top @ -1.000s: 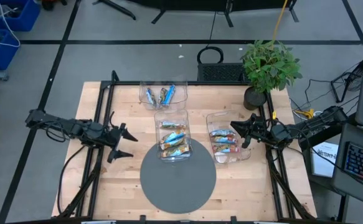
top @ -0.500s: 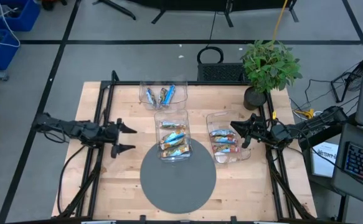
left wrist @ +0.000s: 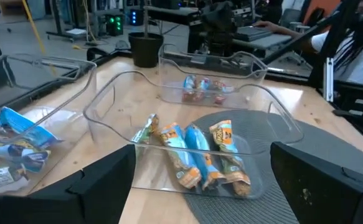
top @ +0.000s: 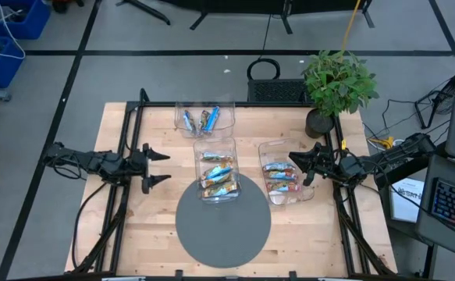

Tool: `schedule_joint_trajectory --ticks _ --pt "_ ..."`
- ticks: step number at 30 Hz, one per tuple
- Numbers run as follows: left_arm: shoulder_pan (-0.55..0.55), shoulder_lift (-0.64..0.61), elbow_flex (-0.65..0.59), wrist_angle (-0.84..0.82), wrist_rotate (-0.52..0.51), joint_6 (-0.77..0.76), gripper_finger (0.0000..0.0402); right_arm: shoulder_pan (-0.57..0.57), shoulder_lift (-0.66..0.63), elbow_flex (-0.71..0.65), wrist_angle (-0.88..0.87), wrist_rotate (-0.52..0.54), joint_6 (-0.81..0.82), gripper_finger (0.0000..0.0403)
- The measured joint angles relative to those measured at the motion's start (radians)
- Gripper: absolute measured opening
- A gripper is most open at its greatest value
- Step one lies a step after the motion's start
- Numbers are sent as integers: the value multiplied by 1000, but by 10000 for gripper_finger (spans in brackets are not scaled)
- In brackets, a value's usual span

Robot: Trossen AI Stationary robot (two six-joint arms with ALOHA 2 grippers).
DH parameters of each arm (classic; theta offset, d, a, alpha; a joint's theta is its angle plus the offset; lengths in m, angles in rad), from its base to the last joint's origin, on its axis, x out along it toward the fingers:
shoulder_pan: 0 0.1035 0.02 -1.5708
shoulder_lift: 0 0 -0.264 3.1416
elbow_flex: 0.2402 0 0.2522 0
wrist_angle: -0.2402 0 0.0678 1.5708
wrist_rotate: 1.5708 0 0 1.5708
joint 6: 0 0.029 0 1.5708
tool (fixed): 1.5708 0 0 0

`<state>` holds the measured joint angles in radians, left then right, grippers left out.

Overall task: Pick and place Granola Bars by type
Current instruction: Return to Home Position

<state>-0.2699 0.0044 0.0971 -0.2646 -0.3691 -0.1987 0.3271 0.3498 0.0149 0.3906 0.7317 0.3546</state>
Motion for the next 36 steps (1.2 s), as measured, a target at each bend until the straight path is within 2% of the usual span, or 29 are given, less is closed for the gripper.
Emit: schedule_joint_trajectory --ticks 6,11,17,36 --pt "0 0 0 -1 -54 -46 372 0 0 0 0 0 0 45" --pt "0 0 0 0 -53 -17 371 0 0 0 0 0 0 45" --pt "0 1 0 0 -39 -93 369 0 0 0 0 0 0 45" --pt "0 2 0 0 -36 -93 365 0 0 0 0 0 0 45"
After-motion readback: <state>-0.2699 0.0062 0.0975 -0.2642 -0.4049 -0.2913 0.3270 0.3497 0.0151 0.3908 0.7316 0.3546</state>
